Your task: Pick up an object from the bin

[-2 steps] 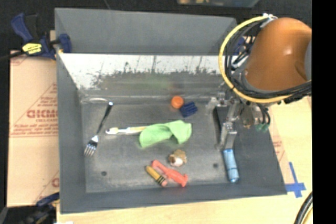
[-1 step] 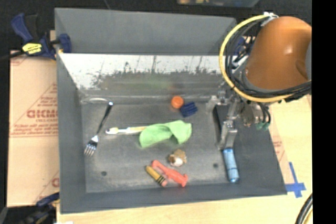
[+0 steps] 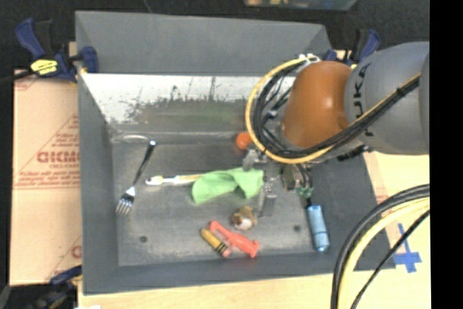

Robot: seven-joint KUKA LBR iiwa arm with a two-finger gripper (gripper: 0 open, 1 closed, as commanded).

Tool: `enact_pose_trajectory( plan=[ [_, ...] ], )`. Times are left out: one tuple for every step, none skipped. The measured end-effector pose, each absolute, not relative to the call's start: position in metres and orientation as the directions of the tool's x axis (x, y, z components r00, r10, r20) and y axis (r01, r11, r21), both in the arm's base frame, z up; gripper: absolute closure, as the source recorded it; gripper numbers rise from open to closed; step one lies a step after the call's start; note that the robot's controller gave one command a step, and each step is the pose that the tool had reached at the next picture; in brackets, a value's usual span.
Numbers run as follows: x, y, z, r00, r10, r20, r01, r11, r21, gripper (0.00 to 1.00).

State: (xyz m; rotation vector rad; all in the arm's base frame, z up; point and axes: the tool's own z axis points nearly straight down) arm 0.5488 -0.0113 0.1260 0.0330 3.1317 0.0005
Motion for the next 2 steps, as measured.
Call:
enact_pose_trajectory(
  plan=[
    [0.558,0.021,0.150,-1.000,-0.008,-0.016,-0.008,1.000,-0.001,0.00],
    [0.571,0.034,0.098,-1.000,0.006,-0.005,0.006,1.000,0.001,0.00]
  ],
)
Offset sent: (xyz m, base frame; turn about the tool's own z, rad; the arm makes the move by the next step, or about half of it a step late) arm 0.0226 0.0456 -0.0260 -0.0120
